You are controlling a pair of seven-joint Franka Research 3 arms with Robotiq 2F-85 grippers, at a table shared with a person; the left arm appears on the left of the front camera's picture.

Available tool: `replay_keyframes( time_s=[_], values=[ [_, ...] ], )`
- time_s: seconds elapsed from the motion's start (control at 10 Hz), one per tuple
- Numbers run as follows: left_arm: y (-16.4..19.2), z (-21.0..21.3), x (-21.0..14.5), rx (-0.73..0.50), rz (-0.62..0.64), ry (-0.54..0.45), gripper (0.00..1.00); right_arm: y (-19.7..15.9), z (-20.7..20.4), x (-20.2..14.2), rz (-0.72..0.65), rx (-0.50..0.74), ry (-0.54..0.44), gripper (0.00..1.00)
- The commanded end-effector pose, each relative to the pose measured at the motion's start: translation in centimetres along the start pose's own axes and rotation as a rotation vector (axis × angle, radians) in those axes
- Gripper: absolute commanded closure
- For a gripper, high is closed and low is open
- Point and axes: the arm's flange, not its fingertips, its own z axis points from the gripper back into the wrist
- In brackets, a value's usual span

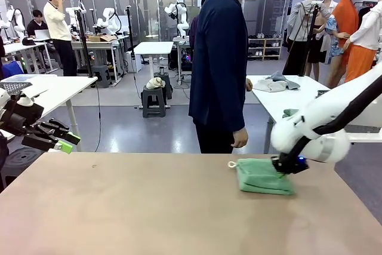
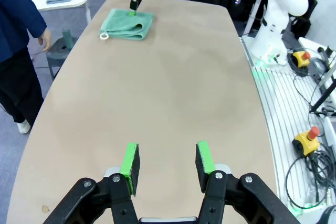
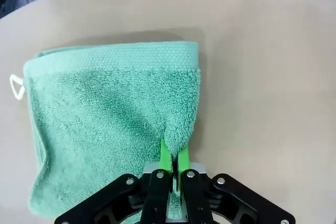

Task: Fold the towels and place them in the basket.
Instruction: Place the folded Towel with hook on the right side of the table.

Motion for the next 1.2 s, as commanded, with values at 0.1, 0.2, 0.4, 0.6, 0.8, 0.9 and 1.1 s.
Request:
replay_keyframes(
  time_s=[0.1,0.2,0.4,0.6,0.8,0.9,1.1],
  values=[
    [0.0,0.2,0.1,-0.007,-0.01,-0.008,0.44,-7.8,-0.5,0.2,0.081,-0.052,0.048,0.95],
    [0.0,0.2,0.1,-0.007,-0.01,-0.008,0.44,-9.2,-0.1,0.5,0.073,-0.06,0.063,0.95],
    [0.0,0.2,0.1,-0.007,-0.01,-0.008,0.44,-10.4,0.0,0.8,0.033,-0.065,0.058,0.95],
    [0.0,0.2,0.1,-0.007,-0.01,-0.008,0.44,-10.5,-0.1,0.9,0.015,-0.054,0.049,0.75],
    [0.0,0.2,0.1,-0.007,-0.01,-0.008,0.44,-10.7,0.8,0.9,0.008,-0.061,0.022,0.73],
    [0.0,0.2,0.1,-0.007,-0.01,-0.008,0.44,-10.7,2.0,0.8,0.007,-0.069,0.006,0.35],
    [0.0,0.2,0.1,-0.007,-0.01,-0.008,0.44,-10.3,7.8,-0.7,0.02,-0.103,-0.053,0.15]
  ],
)
